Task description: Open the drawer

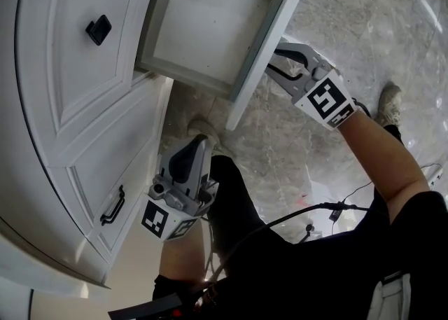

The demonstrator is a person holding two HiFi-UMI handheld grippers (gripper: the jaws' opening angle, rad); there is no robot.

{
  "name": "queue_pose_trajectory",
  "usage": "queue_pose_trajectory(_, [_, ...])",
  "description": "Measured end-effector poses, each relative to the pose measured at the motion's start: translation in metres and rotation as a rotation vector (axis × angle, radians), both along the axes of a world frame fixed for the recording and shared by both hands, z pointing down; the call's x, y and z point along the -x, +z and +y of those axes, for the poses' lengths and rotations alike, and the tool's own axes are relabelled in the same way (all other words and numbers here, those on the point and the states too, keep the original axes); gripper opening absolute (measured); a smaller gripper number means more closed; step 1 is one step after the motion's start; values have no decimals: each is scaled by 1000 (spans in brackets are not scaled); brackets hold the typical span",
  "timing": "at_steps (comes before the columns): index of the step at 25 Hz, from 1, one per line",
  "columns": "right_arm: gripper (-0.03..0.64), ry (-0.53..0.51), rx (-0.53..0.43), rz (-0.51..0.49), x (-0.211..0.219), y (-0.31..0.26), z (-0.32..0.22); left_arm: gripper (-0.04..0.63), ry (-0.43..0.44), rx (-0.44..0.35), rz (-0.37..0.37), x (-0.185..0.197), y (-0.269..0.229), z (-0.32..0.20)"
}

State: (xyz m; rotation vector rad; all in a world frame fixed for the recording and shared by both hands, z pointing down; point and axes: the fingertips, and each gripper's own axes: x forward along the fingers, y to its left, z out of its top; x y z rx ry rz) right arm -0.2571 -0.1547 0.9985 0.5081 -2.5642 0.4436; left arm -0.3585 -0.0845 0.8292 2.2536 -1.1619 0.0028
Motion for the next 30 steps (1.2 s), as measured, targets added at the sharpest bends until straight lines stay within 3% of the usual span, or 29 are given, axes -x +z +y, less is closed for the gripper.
queue_pose_trajectory(8, [148, -41, -26, 31, -1, 1, -1, 0, 8, -3, -7, -4, -7, -2])
queue_pose_trajectory(16, [166, -57, -12, 66, -38, -34, 13, 0, -8, 18, 0, -19, -64, 7])
queue_pose_trajectory(21, [159, -57, -8, 40, -58, -107, -7, 0, -81, -45, 1, -27, -127, -20])
queue_pose_trajectory(27, [6, -37, -55, -11, -63, -229, -46, 0, -115, -110, 7, -23, -221, -36])
queue_pose_trajectory(30, [2, -56, -97, -49, -52, -291, -69, 0, -145, -137, -10, -18, -263, -45])
